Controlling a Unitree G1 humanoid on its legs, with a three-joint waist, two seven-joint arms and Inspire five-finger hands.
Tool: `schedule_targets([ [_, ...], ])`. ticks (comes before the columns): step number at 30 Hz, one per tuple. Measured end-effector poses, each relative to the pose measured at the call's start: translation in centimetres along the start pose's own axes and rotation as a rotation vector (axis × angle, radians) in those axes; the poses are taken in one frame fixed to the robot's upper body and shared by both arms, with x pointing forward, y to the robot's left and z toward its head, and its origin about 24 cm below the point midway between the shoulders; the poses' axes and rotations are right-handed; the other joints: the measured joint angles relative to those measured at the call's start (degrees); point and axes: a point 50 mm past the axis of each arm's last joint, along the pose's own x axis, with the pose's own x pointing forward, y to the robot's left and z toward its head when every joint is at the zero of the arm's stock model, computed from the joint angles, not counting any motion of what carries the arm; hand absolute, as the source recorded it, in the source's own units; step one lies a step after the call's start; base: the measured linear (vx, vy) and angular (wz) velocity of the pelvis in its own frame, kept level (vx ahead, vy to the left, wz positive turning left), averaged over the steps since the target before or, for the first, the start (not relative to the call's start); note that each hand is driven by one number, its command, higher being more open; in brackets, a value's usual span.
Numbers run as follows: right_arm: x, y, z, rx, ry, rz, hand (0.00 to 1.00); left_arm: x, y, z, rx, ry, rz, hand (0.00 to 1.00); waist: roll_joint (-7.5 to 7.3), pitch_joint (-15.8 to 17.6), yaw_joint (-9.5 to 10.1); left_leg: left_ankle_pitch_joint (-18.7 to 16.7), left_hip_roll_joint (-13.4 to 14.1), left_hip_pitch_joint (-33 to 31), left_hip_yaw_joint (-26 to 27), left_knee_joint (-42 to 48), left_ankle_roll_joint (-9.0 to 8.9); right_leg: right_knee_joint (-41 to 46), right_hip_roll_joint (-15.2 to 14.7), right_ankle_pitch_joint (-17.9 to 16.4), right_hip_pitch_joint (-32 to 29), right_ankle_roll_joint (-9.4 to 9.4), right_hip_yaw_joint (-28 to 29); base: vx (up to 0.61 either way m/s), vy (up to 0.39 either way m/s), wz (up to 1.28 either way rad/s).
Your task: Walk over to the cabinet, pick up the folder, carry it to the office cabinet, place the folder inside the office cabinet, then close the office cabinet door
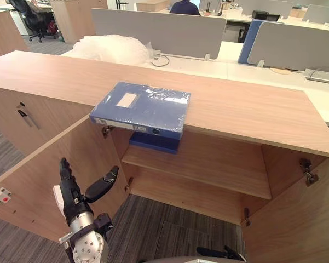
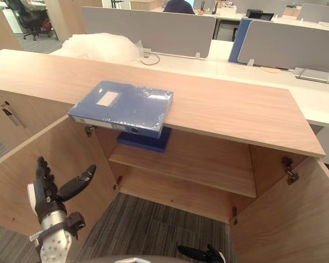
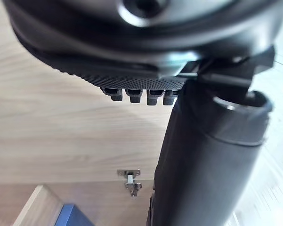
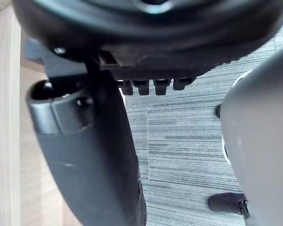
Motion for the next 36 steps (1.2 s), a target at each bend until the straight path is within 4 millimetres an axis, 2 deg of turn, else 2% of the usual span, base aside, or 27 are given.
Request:
schedule_targets([
  [6, 0.3, -0.7, 0.0, -0.018, 0.021, -0.042, 1.0, 1.7, 0.2, 3.1, 0.276, -0.262, 0.161, 1.0, 0.37, -0.45, -0.2, -0.05, 0.34, 0.16, 0.95, 0.45, 0.01, -0.24, 0.35, 0.26, -0.1, -0.3, 1.23, -0.02, -0.005, -0.08],
  [10, 0.4, -1.2, 0.2, -0.029, 0.026, -0.052, 1.0, 2.9, 0.0, 4.9, 0.434, -0.425, 0.186, 1.0, 1.2, -0.59, -0.65, -0.05, 0.51, 0.34, 1.29, 0.54, 0.01, -0.46, 0.54, 0.52, -0.11, -0.45, 2.03, -0.02, -0.003, -0.07],
  [16, 0.5, -1.1, 0.7, -0.058, 0.018, -0.041, 1.0, 3.7, -0.2, 6.1, 0.599, -0.554, 0.166, 1.0, 1.82, -0.6, -1.14, -0.04, 0.78, 0.79, 1.75, 0.5, 0.02, -0.45, 0.84, 0.81, -0.08, -0.82, 2.81, -0.03, -0.003, -0.06],
  [22, 0.6, -1.3, 1.2, -0.114, 0.0, -0.024, 1.0, 5.2, 0.3, 5.8, 0.828, -0.646, 0.087, 1.0, 2.55, -0.25, -1.09, 0.1, 0.76, 1.96, 2.15, -0.31, 0.17, -0.85, 0.92, 1.02, 0.22, -1.16, 3.6, -0.02, 0.002, -0.06],
  [30, 0.7, -1.6, 1.6, -0.137, -0.013, -0.019, 1.0, 6.6, 0.3, 7.1, 0.907, -0.743, 0.051, 1.0, 2.88, 0.58, -1.07, 0.12, 0.64, 2.35, 2.13, -0.32, 0.21, -1.58, 0.96, 1.18, 0.86, -1.24, 3.64, 0.0, 0.001, -0.01],
  [36, 0.7, -1.6, 1.8, -0.146, -0.018, -0.014, 1.0, 7.4, -0.6, 8.4, 0.909, -0.827, 0.015, 1.0, 2.53, 1.33, -1.11, 0.12, 0.64, 3.16, 2.1, -0.34, 0.24, -1.89, 0.98, 1.32, 1.81, -1.35, 3.72, -0.01, -0.002, 0.0],
])
